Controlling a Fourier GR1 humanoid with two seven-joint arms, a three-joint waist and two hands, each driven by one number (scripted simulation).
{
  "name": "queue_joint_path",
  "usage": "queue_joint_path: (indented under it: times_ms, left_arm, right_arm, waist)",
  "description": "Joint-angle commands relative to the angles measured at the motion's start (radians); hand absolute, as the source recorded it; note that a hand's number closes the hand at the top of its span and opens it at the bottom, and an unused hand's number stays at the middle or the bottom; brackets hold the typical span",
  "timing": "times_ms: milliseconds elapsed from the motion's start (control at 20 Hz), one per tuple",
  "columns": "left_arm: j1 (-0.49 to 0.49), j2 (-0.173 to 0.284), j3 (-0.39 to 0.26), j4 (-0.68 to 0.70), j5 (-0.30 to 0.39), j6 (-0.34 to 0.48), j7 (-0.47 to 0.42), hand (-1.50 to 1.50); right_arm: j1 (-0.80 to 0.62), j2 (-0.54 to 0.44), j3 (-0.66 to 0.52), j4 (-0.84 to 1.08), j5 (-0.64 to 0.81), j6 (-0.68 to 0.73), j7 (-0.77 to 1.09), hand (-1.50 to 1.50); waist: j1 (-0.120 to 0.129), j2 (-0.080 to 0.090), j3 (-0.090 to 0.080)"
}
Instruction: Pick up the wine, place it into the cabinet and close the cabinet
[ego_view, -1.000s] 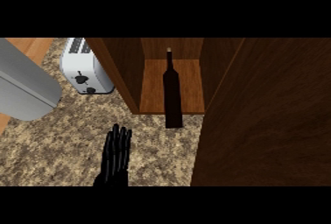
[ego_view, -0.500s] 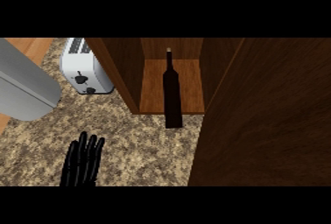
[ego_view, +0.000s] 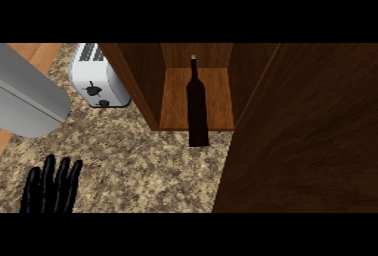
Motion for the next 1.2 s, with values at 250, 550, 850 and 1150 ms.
queue_joint_path:
  times_ms: [250, 550, 850, 1150]
  left_arm:
    - [0.122, 0.083, 0.22, 0.011, 0.148, -0.186, -0.047, -1.5]
    - [0.157, 0.125, 0.332, 0.017, 0.191, -0.244, -0.019, -1.5]
    - [0.133, 0.172, 0.45, 0.054, 0.256, -0.326, 0.021, -1.5]
    - [0.135, 0.172, 0.447, 0.013, 0.259, -0.334, 0.064, -1.5]
  right_arm:
    - [0.044, -0.006, 0.308, -0.204, 0.046, 0.003, 0.081, 1.5]
    - [-0.055, 0.041, 0.428, -0.144, 0.155, -0.117, 0.083, 1.5]
    - [-0.099, 0.041, 0.658, -0.096, 0.307, -0.331, 0.045, 1.5]
    - [-0.275, 0.04, 0.698, 0.039, 0.401, -0.47, -0.004, 1.5]
  waist:
    - [-0.001, -0.003, -0.002]
    - [0.0, -0.001, -0.002]
    - [-0.008, -0.007, -0.003]
    - [0.001, -0.003, -0.003]
